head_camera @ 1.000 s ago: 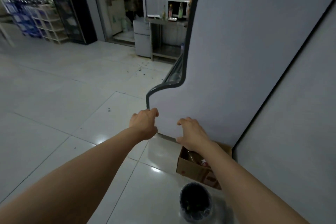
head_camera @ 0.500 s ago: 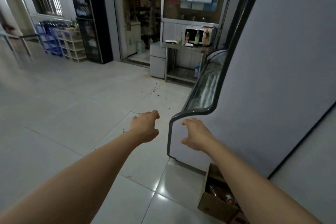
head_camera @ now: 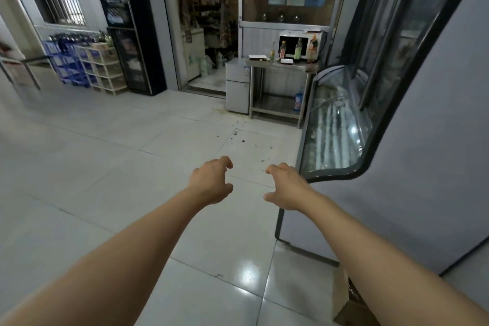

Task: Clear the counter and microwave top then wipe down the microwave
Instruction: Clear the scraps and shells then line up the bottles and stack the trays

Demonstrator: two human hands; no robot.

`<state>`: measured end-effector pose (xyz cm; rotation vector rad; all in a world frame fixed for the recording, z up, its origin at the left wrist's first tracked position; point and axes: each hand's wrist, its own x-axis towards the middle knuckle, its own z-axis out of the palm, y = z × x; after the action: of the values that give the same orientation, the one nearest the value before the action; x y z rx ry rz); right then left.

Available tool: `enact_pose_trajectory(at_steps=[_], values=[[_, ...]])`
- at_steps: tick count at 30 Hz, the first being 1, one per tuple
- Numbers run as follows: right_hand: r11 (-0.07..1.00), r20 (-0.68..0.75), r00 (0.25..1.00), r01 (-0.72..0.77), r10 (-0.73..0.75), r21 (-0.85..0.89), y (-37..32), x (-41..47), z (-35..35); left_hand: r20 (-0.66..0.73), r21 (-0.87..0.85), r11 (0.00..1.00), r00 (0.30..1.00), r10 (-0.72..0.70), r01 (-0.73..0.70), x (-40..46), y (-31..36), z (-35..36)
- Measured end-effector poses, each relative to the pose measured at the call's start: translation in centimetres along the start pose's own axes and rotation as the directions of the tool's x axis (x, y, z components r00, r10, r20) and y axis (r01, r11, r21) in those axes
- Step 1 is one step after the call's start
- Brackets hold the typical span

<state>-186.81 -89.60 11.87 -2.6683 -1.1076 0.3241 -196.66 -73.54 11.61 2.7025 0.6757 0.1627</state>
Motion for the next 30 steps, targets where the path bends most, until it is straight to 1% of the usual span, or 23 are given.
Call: enact_pose_trajectory(at_steps=[8,13,21,26,30], values=[[1.000,-0.019,1.000,0.021,-0.021,0.002,-1.9,11.0,-0.2,-0.018,-0.040,0.999,1.000,-0.018,0.017,8.7,-4.4,-0.8],[0.999,-0.029,0.999,0.041,-0.040,0.034,-2.2,20.5,-1.1,-0.011,-0.040,0.998,0.998,-0.054,0.054,17.2,-7.0,-1.5],[0.997,0.008,0.998,0.063,-0.063,0.040,-1.9,34.0,-3.2,0.004,-0.035,0.994,0.995,-0.102,0.102,29.8,-10.5,-3.1],[0.998,-0.001,0.999,0.046,-0.046,0.044,-1.8,41.3,-4.0,0.019,-0.047,0.996,0.997,-0.076,0.077,37.4,-12.6,-3.1],[0.999,-0.006,1.000,-0.008,0.009,0.032,-1.9,47.3,-4.0,0.031,-0.066,0.998,0.999,-0.023,0.025,44.1,-14.8,-2.9]])
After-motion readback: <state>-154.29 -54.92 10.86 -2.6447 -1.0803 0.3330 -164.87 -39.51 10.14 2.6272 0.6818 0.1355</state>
